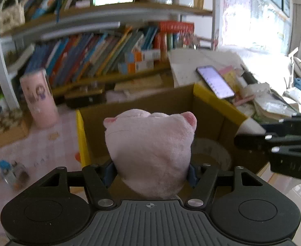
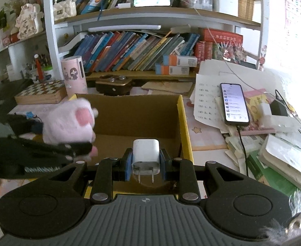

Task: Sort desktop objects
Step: 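Lower the plush toy and charger into the yellow box and open both tools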

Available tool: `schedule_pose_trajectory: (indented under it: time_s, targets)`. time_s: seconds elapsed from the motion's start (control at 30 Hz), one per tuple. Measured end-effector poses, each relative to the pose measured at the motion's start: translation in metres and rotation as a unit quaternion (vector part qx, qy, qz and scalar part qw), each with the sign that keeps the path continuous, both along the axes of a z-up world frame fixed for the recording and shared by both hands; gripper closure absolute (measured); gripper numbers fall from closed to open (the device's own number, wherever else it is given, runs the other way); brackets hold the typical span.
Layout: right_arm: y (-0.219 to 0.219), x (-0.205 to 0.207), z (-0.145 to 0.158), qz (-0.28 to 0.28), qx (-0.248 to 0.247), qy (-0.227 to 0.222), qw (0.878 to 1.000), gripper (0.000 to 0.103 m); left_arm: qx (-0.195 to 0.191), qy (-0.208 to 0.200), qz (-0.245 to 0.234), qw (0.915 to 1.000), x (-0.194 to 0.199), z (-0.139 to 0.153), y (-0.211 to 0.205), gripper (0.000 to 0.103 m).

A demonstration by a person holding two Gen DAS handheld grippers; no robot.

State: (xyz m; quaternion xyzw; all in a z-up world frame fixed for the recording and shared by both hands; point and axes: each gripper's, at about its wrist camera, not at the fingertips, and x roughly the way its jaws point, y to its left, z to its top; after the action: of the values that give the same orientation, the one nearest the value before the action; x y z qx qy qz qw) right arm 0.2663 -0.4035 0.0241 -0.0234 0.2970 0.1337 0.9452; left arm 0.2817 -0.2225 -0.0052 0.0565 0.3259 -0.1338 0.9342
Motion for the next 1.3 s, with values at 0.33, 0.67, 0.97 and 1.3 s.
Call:
schedule_pose_trajectory:
  time_s: [0.33, 0.67, 0.97, 1.3]
  targets:
    - [0.013, 0.038, -0.014, 0.061, -0.045, 0.040, 0.996, 0.078, 0.010, 0.014, -0.004, 0.9998, 0.006, -0.008, -0.006, 0.032]
    - [0.033, 0.074, -0.027, 0.154, -0.144, 0.073, 0.975, 0.078, 0.020, -0.009, 0.006, 0.9997, 0.007, -0.004, -0.006, 0.015]
    - [0.047, 0.102, -0.032, 0.199, -0.181, 0.105, 0.958, 0.079, 0.003, -0.035, 0.012, 0.9993, -0.012, 0.009, 0.003, 0.014]
    - [0.067, 0.131, -0.043, 0.233, -0.210, 0.141, 0.939, 0.079, 0.010, -0.054, 0.029, 0.9981, -0.024, 0.018, 0.013, 0.011]
